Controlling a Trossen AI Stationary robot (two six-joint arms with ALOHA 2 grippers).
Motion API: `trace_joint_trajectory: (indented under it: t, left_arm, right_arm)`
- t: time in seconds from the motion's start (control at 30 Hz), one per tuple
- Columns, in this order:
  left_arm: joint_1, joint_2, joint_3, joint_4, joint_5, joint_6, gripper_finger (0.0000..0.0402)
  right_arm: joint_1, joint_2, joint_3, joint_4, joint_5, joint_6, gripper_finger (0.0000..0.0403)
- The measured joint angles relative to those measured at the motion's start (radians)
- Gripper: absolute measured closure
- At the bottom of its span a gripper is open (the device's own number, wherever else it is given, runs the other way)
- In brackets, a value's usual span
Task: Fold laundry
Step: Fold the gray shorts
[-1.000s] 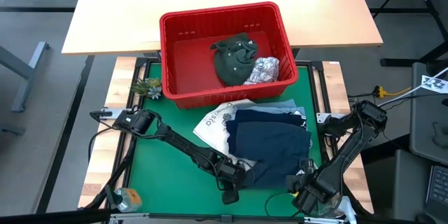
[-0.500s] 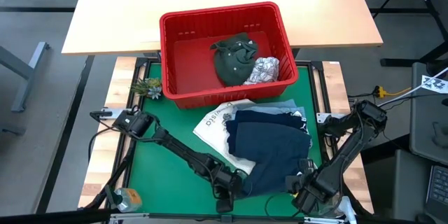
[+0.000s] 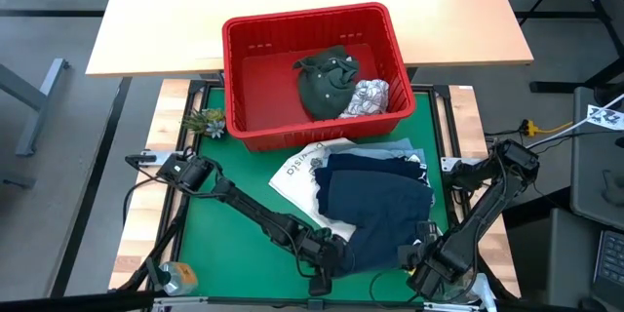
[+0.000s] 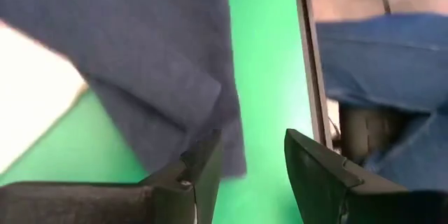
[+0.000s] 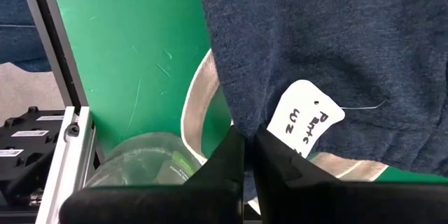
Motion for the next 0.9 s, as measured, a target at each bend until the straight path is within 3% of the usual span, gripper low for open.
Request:
trace_joint_trajectory:
  t: [0.2, 0.53, 0.73, 0.9]
  left_arm:
    - [0.0, 0.001, 0.0, 0.002, -0.146, 0.001, 0.0253]
    - [-0.008, 0.001, 0.0, -0.038, -0.179, 0.003, 0.0252]
    - [-0.024, 0.015, -0.002, -0.043, -0.272, 0.003, 0.0252]
    - [-0.023, 0.014, -0.002, -0.031, -0.282, 0.004, 0.0252]
  right_arm:
    - [0.0, 0.0, 0.0, 0.0, 0.0, 0.0, 0.0391]
    - [0.0, 0.0, 0.0, 0.001, 0.0, 0.0, 0.0391]
    - [0.0, 0.0, 0.0, 0.001, 0.002, 0.0, 0.0389]
    - [0.0, 0.0, 0.0, 0.001, 0.008, 0.0, 0.0391]
